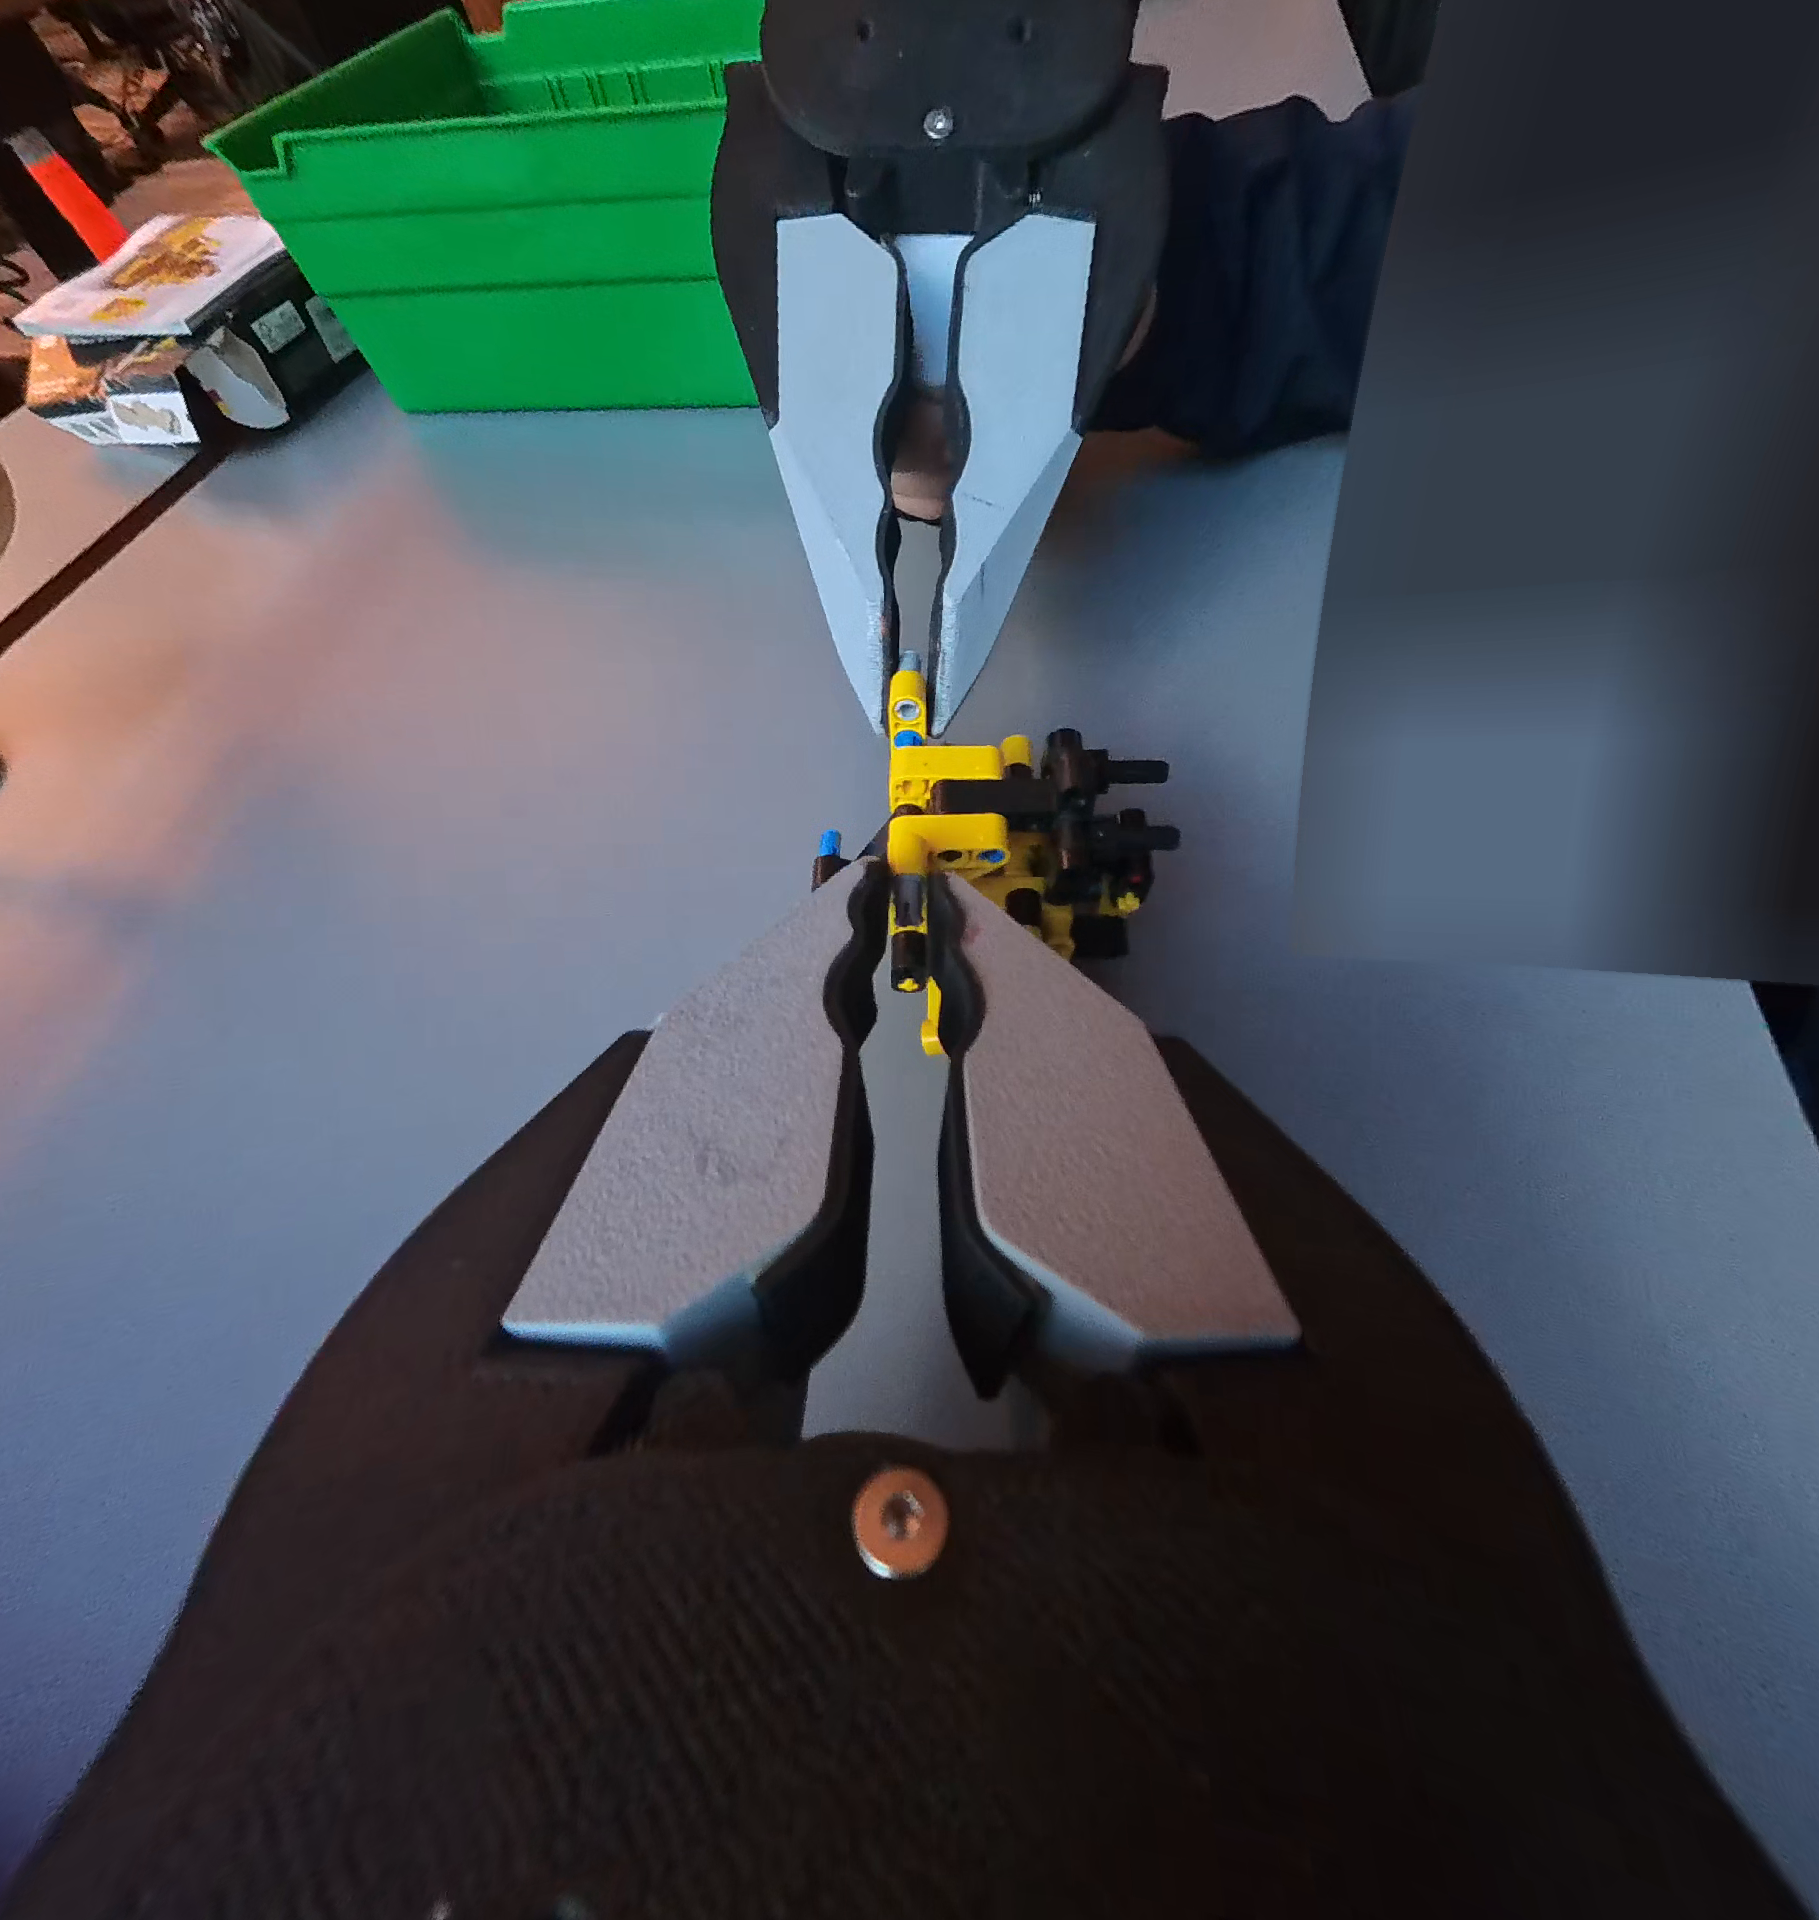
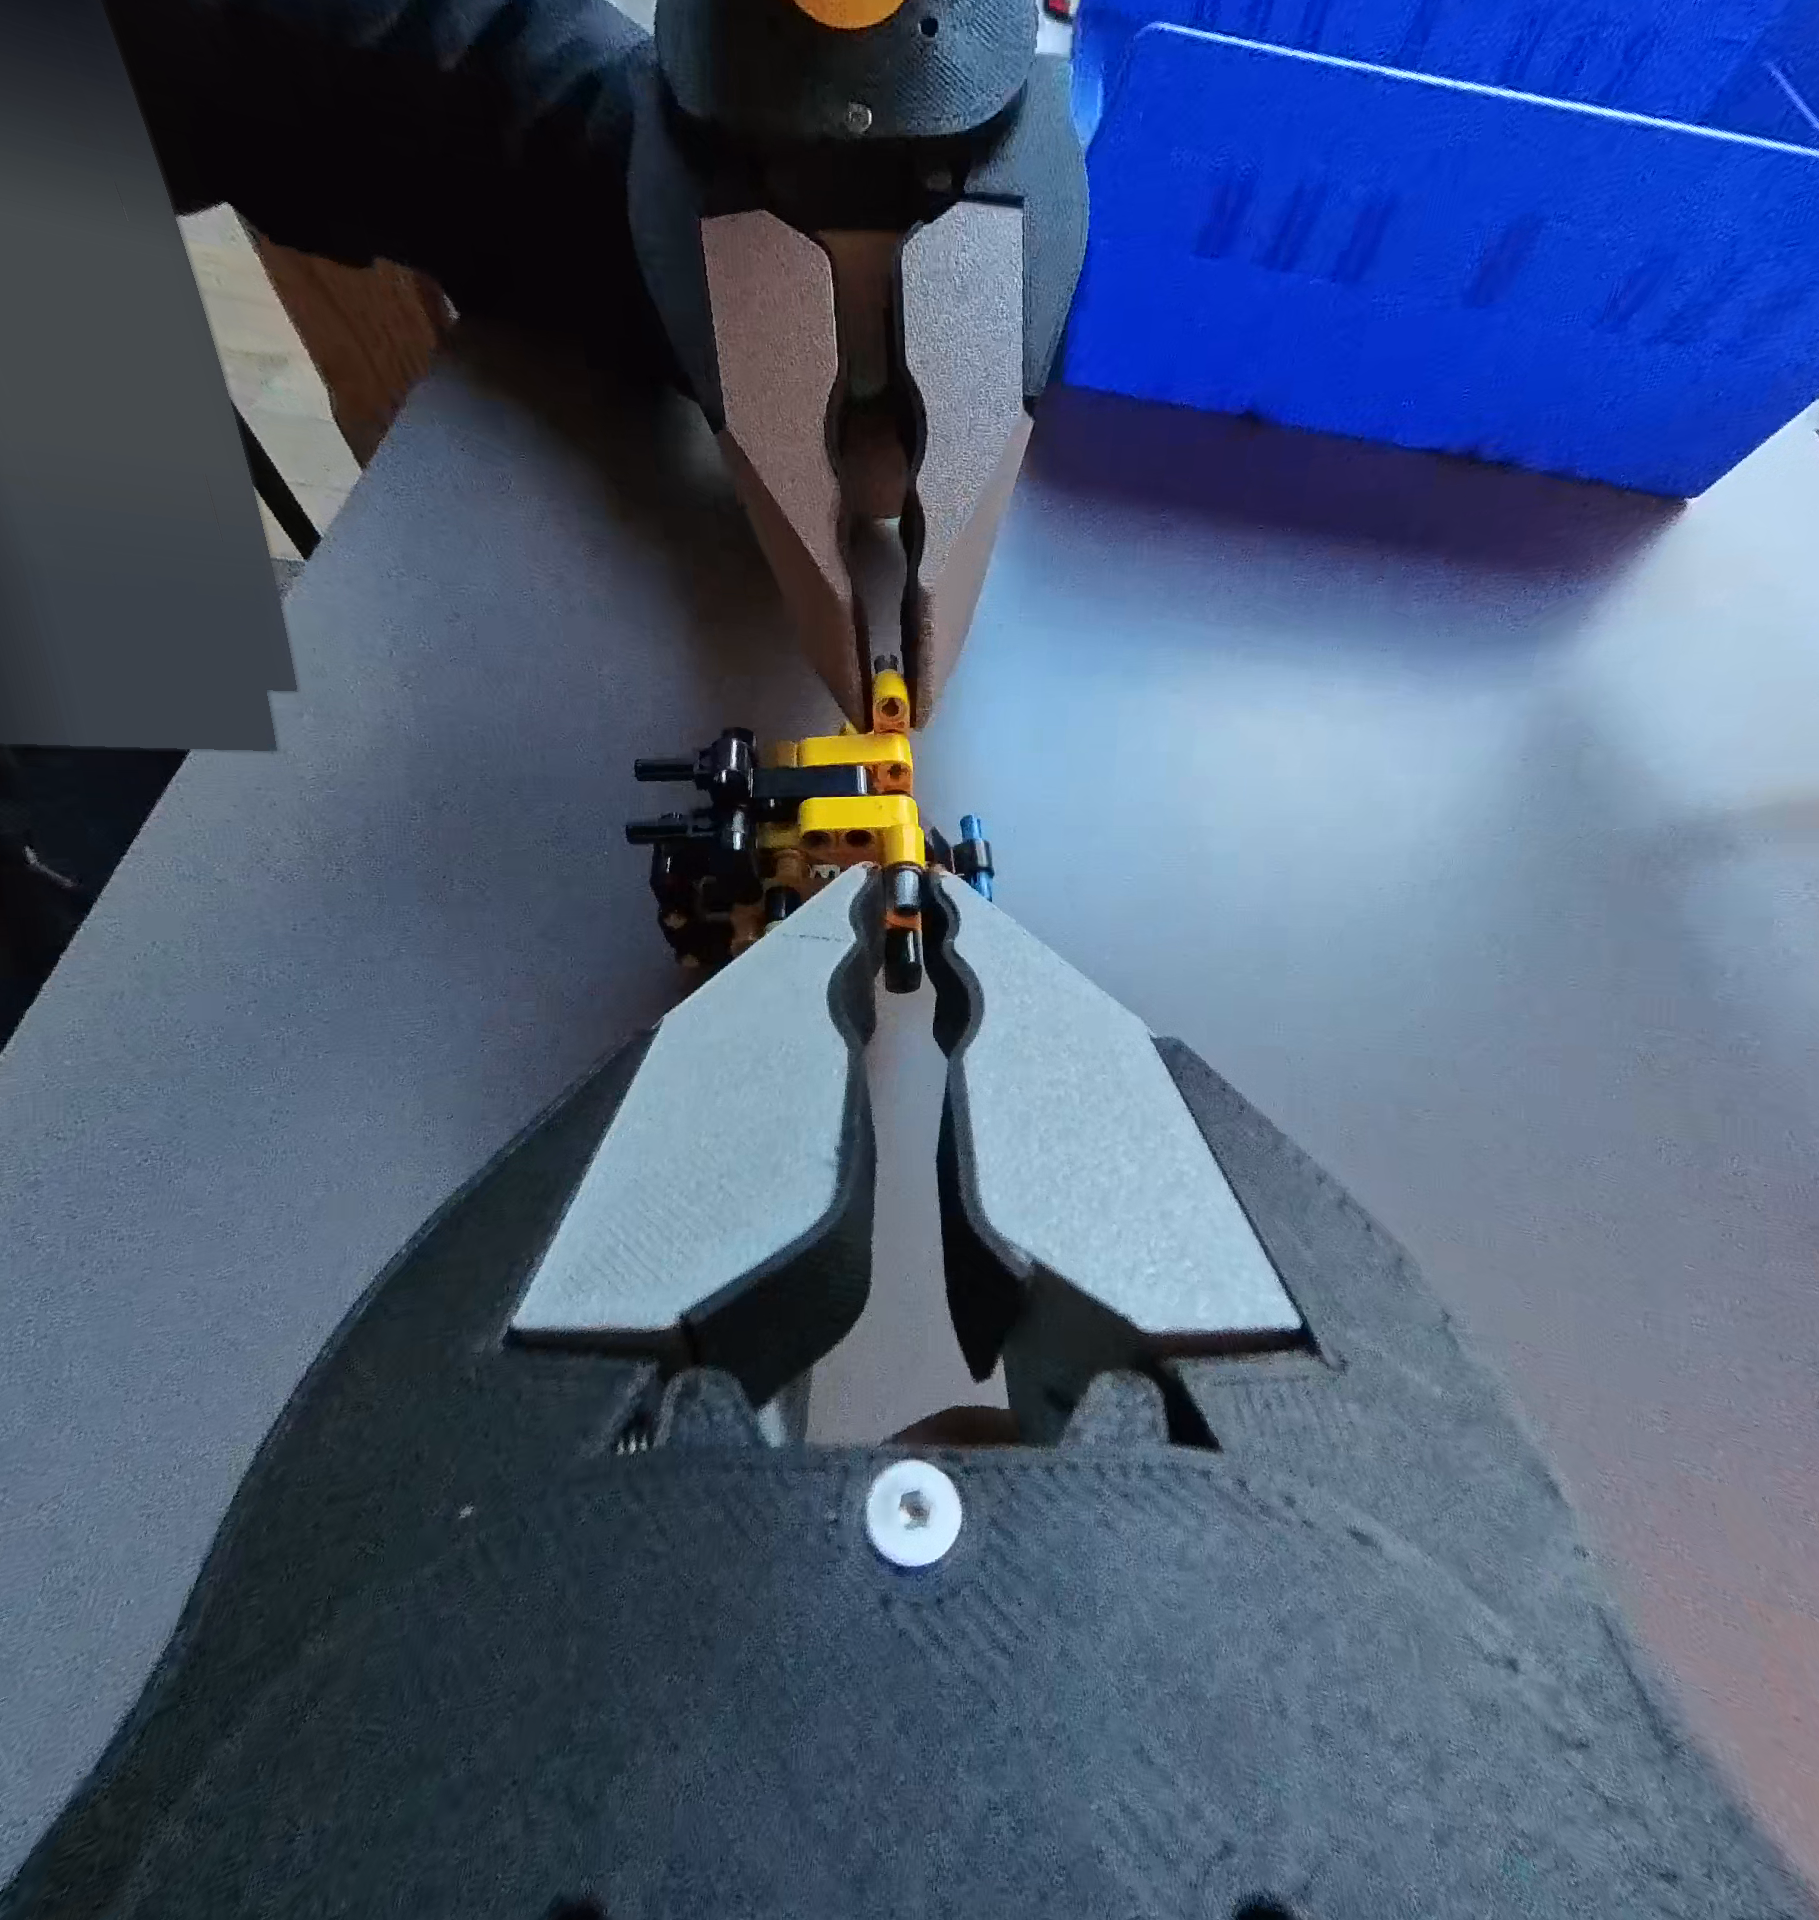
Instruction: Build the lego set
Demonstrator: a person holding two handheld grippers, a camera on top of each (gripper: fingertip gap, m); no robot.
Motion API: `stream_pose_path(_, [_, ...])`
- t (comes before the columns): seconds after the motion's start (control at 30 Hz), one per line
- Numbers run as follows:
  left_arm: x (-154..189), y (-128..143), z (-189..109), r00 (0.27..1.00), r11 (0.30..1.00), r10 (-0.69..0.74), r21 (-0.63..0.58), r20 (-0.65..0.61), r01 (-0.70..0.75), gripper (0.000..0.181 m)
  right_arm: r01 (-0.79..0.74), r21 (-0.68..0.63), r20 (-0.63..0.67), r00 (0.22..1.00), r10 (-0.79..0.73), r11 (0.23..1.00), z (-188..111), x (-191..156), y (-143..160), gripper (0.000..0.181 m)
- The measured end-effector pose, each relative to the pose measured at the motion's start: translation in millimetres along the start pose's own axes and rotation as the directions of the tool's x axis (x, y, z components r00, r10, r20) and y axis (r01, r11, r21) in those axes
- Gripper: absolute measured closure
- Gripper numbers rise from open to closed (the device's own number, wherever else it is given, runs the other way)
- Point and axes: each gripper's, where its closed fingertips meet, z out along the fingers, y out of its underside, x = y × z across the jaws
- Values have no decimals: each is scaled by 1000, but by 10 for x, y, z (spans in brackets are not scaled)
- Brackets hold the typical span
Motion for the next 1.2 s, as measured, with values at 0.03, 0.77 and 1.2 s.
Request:
stream_pose_path(0.03, [2,0,-5,1000,1000,-5,2,-1,5,177,-4,4,1,1000,4,1000,5,-2,2,177])
stream_pose_path(0.77, [-69,74,-53,996,996,-85,-10,1,85,177,-32,-118,-11,999,31,993,148,12,318,181])
stream_pose_path(1.2, [-44,403,-33,992,970,-128,-205,17,129,175,-121,-147,6,992,123,982,130,35,449,181])
